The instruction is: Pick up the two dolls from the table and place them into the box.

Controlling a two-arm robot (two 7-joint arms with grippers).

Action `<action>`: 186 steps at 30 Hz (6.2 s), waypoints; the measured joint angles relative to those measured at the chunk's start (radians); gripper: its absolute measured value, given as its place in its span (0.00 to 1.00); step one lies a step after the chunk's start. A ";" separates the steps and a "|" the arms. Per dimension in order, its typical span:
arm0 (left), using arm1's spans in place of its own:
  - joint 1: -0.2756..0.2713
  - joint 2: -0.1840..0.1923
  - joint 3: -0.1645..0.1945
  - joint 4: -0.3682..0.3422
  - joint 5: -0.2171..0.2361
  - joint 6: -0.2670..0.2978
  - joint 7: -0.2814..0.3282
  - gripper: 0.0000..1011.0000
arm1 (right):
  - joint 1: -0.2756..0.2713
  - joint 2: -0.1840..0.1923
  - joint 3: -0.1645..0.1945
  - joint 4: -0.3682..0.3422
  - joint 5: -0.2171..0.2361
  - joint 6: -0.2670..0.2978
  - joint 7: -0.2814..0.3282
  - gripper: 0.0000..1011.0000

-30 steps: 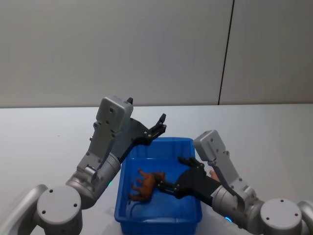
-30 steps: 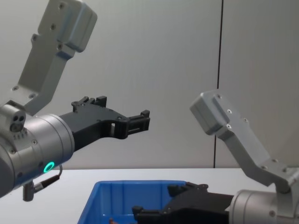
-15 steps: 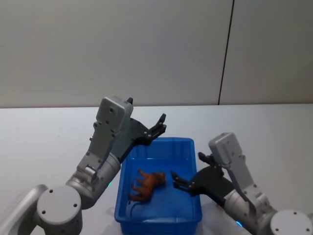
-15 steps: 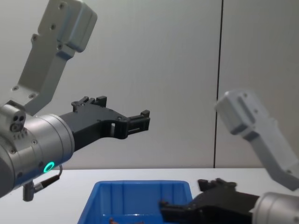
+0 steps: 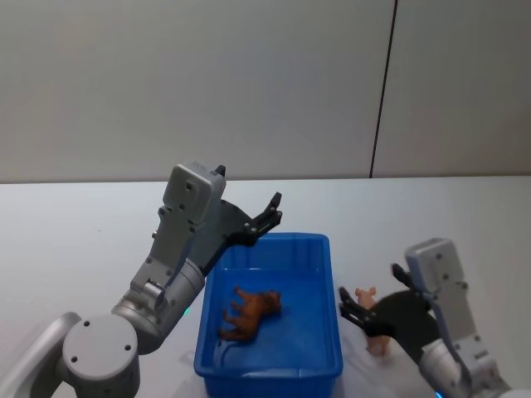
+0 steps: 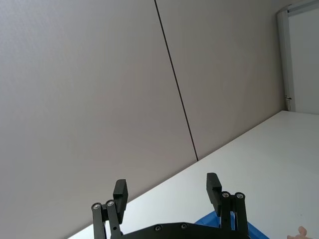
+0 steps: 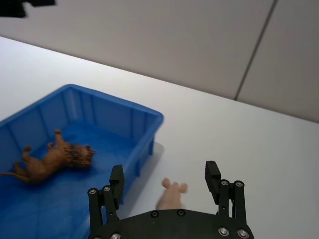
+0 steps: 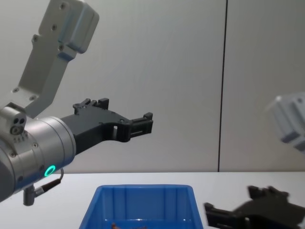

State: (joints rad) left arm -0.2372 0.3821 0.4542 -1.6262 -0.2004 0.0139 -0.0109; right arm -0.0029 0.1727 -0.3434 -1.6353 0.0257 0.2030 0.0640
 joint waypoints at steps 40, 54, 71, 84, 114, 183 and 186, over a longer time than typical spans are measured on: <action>0.000 0.000 0.000 0.000 0.000 0.000 0.000 0.99 | -0.055 -0.025 0.003 0.065 0.094 0.004 -0.079 0.99; 0.000 0.000 0.000 0.000 0.000 0.000 0.000 0.99 | -0.033 -0.055 -0.001 0.113 0.092 0.045 -0.099 0.70; 0.000 0.000 0.000 0.000 0.000 0.000 0.000 0.99 | -0.031 -0.066 -0.009 0.111 0.044 0.009 -0.106 0.36; 0.000 0.000 0.000 0.000 0.000 0.000 0.000 0.99 | -0.039 -0.057 -0.013 0.042 -0.023 -0.082 -0.086 0.36; 0.000 0.000 0.000 0.000 0.000 0.000 0.000 0.99 | 0.098 -0.110 -0.016 0.124 0.030 -0.031 0.219 0.54; 0.051 0.059 -0.039 -0.039 -0.074 0.087 0.030 0.99 | -0.060 -0.019 0.041 -0.037 0.065 -0.100 -0.133 0.99; 0.068 0.077 -0.050 -0.046 -0.099 0.104 0.046 0.99 | -0.061 -0.018 0.042 -0.038 0.065 -0.100 -0.134 0.99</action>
State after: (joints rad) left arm -0.1688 0.4589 0.4039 -1.6726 -0.2998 0.1177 0.0347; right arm -0.0641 0.1544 -0.3017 -1.6730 0.0911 0.1033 -0.0703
